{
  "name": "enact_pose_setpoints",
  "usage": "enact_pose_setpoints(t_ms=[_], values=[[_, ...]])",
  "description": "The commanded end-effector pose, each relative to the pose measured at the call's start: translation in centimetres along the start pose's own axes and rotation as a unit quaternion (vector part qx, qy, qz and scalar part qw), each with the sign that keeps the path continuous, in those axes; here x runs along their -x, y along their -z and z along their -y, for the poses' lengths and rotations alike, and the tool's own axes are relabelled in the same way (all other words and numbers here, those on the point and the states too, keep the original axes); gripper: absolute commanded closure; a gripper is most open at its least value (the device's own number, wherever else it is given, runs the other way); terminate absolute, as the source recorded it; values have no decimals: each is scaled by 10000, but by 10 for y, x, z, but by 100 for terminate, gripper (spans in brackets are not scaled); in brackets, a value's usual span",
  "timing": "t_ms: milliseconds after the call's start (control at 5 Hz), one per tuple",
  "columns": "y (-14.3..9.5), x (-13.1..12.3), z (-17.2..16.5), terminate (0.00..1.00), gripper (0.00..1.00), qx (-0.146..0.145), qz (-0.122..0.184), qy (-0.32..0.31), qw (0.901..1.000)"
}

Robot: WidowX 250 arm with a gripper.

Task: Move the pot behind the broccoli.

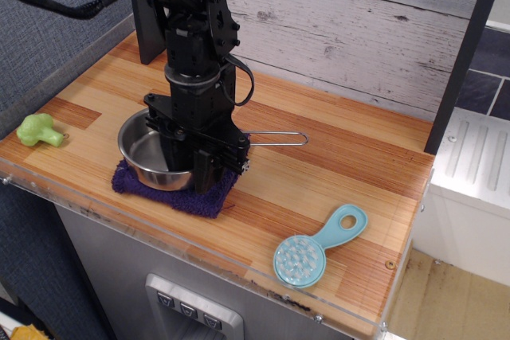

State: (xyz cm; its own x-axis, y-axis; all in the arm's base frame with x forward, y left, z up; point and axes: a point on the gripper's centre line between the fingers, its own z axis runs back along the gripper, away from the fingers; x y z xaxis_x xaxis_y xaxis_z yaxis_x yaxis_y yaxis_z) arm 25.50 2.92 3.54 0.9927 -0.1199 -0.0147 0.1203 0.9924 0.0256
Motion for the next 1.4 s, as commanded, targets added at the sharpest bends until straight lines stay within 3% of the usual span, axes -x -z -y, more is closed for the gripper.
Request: enact_pose_setpoints(t_ms=[0, 200, 600, 800, 1200], values=[[-6, -4, 0, 0, 100, -104, 114, 136, 9998], [-10, -2, -1, 0, 100, -81, 121, 281, 9995], [-49, 2, -28, 0, 100, 5, 499, 163, 9986], [-57, -13, -46, 0, 100, -7, 594, 83, 9982], [-39, -47, -75, 0, 100, -33, 433, -45, 9990]])
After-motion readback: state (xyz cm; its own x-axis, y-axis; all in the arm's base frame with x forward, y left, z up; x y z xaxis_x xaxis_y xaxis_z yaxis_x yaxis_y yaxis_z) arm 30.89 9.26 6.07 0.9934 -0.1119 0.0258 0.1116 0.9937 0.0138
